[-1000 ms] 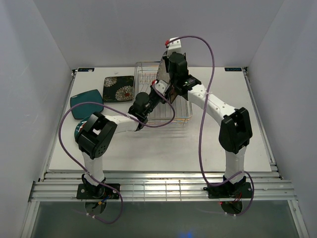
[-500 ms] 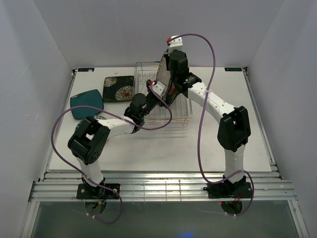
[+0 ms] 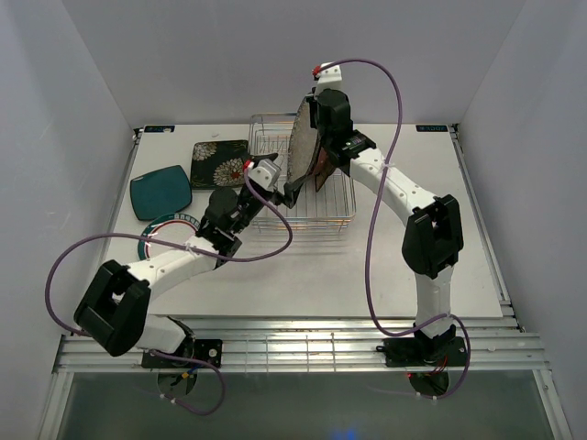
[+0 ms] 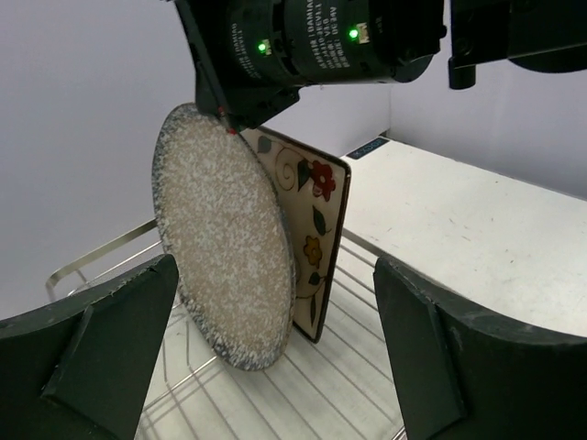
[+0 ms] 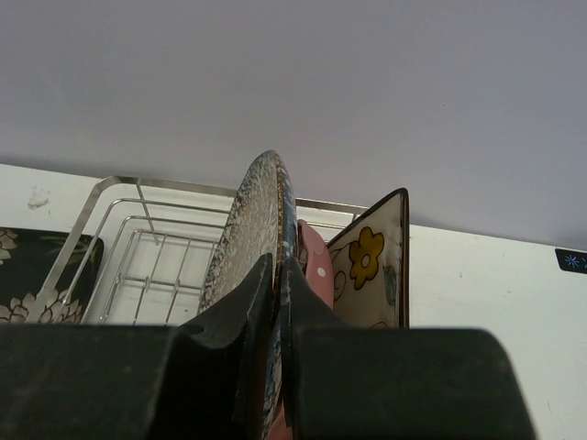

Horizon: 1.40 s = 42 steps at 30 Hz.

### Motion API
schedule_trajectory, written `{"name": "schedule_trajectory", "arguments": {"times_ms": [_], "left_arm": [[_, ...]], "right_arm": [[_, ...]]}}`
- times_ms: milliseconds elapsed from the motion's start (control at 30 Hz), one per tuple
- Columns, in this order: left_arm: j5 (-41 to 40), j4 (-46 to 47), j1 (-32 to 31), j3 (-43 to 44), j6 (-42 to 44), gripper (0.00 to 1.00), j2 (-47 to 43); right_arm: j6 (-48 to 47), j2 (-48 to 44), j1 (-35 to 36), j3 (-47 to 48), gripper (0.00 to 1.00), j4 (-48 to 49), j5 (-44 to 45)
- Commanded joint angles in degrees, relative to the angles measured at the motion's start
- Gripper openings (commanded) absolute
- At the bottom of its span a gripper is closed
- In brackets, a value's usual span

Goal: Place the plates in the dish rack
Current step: Insert the plate into the dish rack.

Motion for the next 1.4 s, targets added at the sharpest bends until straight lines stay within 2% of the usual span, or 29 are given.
{"name": "schedule_trajectory", "arguments": {"times_ms": [0,67,100,267,333,467,567,967,1367], "left_arm": [[-3.45,-4.40,1.85,-1.56,0.21,0.98,-5.44],[-7.04,-8.96,3.08,1.77,-1.27,0.98,-5.63],[-6.62,-13.95,5.44,3.26,-2.33,0.98,-5.28],[-5.39,-22.06,10.73,8.71,-6.81,0.98,-3.26],[-2.85,-25.06,13.54,10.74,-8.66,0.98,-1.25],[4.52,-28.59,20.57,13.82,-19.18,0.98,2.80],[6.56,-29.89,23.92,15.92,-18.87,0.98,7.27],[7.53,-32.01,24.89,18.66,-18.60,0.98,19.23],[8.06,-32.19,24.89,18.13,-17.63,0.98,20.91]], "right_arm": [[0.10,-1.01,-0.76,3.96,0.08,6.15,-1.09],[0.10,-0.92,-0.84,3.96,0.08,5.97,-1.26],[1.49,-0.92,-0.84,3.96,0.08,5.88,-1.26],[1.85,-1.53,-0.84,2.83,0.09,5.53,-1.00],[2.29,-1.97,-0.84,2.38,0.11,5.27,-1.00],[2.82,-2.41,-0.84,1.68,0.12,4.13,-0.30],[3.52,-3.02,-0.84,1.68,0.12,2.72,-0.65],[4.93,-6.10,-0.76,-0.43,0.13,-1.06,-0.30],[5.63,-3.38,-0.76,3.34,0.23,-3.08,-1.53]]}}
